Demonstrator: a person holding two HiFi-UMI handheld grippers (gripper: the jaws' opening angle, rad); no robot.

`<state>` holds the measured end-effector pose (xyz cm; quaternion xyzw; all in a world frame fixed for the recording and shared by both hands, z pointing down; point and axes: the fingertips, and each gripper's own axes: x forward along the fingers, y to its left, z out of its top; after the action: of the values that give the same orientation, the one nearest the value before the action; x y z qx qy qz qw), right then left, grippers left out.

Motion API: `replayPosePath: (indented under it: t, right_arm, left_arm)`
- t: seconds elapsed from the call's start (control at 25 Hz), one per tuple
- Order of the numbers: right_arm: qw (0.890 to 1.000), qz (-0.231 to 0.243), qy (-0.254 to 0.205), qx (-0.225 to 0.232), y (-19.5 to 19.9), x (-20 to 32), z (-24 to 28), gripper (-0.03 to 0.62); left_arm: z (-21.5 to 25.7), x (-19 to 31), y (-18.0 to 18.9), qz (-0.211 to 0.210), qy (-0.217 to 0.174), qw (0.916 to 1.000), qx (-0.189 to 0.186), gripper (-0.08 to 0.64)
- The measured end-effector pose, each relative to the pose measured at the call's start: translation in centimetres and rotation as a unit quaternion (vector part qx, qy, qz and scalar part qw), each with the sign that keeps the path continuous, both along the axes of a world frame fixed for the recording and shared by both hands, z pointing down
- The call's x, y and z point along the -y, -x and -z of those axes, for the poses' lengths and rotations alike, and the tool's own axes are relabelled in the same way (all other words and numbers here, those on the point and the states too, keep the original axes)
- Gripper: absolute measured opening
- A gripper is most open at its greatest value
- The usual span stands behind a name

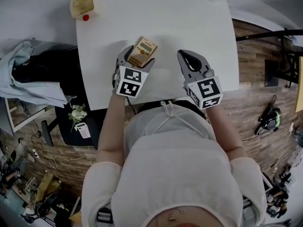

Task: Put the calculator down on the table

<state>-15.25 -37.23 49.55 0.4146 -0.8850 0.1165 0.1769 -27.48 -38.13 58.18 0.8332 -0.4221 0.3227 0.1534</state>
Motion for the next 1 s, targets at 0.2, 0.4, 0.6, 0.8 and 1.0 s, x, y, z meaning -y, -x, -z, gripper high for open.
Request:
replayPosePath:
  t: [0.2,0.4,0.6,0.8,1.0]
  right_arm:
    - [0.999,-0.005,-0.019,0.031,-0.5,-0.5,2.8,0.005]
    - [0.997,-0.017,-0.049,0.053,-0.8,-0.7,5.6,0.005]
    - [0.995,-0.013,-0.077,0.063,-0.4,-1.4,8.1,0.005]
    - [0.991,0.0,-0.098,0.088,-0.1,-2.8,10.6,0.005]
    - [0.986,0.002,-0.131,0.099,-0.2,-4.1,12.6,0.005]
  left_arm:
    - [6.4,-0.1,0.5,0.016,-0.095,0.9953,-0.014,0.408]
    - [12.0,-1.1,1.3,0.019,-0.15,0.988,-0.033,0.391]
    - [17.6,-2.5,3.6,0.064,-0.214,0.9729,-0.059,0.158]
    - [21.8,-4.9,5.3,0.092,-0.247,0.9588,-0.105,0.045]
    - [24.9,-7.4,7.0,0.116,-0.289,0.9395,-0.143,0.021]
